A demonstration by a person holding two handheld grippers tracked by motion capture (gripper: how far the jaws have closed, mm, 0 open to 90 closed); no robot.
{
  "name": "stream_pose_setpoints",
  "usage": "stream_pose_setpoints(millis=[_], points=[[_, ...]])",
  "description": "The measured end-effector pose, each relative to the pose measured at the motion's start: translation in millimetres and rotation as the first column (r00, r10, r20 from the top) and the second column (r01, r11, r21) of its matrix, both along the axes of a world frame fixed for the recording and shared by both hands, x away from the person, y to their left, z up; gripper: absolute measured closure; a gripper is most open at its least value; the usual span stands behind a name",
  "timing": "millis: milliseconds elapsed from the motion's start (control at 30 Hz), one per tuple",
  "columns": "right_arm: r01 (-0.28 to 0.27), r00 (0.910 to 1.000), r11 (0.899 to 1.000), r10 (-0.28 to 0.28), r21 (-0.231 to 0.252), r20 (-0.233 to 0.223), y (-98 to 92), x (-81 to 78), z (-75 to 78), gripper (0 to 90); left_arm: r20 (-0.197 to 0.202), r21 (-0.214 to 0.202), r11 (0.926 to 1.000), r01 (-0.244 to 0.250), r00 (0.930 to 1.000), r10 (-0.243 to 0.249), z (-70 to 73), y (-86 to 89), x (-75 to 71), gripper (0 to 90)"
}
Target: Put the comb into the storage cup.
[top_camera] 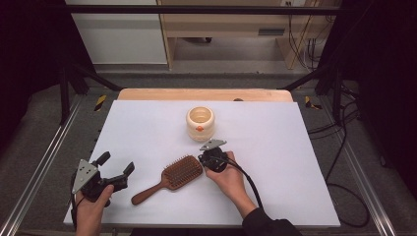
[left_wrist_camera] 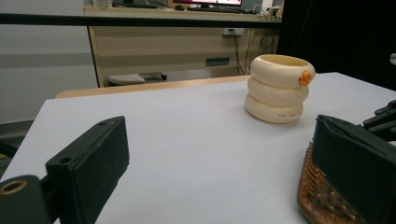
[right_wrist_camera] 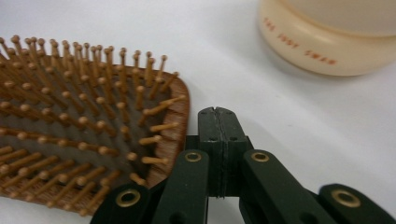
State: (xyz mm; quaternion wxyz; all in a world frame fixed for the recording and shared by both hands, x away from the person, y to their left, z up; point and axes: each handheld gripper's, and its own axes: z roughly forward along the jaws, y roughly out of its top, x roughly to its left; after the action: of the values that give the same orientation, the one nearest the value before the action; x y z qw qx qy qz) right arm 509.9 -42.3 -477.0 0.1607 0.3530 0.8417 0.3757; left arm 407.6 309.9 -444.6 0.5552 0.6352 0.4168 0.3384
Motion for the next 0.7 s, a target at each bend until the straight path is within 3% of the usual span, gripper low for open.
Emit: stream_pose_setpoints(millis=[400,700], points=[[0.080,0.9952,0.995,-0.083,0.063,0.051,-47.9,-10.2,20.9,87.7,-0.008,-0.002,1.0000,0.005,1.0000,-0.005,0.5,2.3,-1.2,4.2],[0.190,0.9739,0.972,-0.204,0.137,0.099,-111.0,-26.9,36.1,74.5,-0.023,-0.012,0.9999,0.004,0.9997,-0.004,-0.2,1.1,0.8,3.0]])
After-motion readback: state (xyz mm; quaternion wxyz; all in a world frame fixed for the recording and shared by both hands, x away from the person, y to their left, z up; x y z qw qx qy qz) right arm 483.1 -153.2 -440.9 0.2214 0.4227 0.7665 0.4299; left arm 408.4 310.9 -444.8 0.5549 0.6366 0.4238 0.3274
